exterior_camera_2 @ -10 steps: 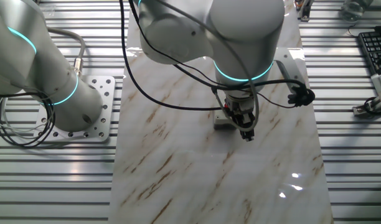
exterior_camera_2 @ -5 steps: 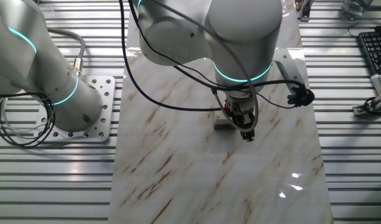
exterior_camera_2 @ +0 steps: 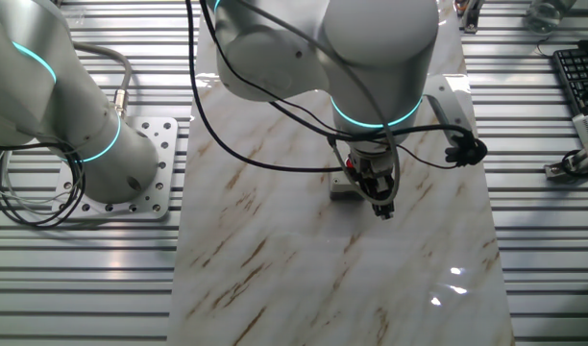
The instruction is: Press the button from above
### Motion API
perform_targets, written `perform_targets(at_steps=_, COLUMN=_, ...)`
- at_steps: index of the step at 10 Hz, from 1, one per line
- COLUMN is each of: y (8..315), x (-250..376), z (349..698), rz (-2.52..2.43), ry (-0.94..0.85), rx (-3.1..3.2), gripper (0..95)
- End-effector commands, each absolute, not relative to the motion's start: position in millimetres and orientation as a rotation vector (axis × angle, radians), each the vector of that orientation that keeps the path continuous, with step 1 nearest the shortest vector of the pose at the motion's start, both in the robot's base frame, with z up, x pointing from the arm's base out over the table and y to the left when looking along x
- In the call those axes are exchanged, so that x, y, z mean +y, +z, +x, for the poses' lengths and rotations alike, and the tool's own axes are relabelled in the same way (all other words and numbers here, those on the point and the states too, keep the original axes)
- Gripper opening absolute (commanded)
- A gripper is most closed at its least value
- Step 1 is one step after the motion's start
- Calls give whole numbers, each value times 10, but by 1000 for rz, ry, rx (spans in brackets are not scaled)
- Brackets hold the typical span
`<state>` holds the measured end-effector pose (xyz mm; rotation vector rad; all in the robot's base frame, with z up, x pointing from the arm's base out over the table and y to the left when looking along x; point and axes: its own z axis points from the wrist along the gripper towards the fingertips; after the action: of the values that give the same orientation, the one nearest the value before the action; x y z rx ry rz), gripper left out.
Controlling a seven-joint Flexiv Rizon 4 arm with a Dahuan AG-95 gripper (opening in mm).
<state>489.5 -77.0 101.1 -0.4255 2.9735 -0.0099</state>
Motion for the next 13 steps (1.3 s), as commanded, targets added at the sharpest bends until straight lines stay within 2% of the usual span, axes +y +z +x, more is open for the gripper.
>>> perform_targets(at_steps=1, y=998, x=-748, z=4906, rz=-417, ry=-7, rx=2974, gripper=950)
perform_targets(at_steps=13, y=1003, x=-755, z=4897, rz=-428, ry=3, rx=2969, gripper=950)
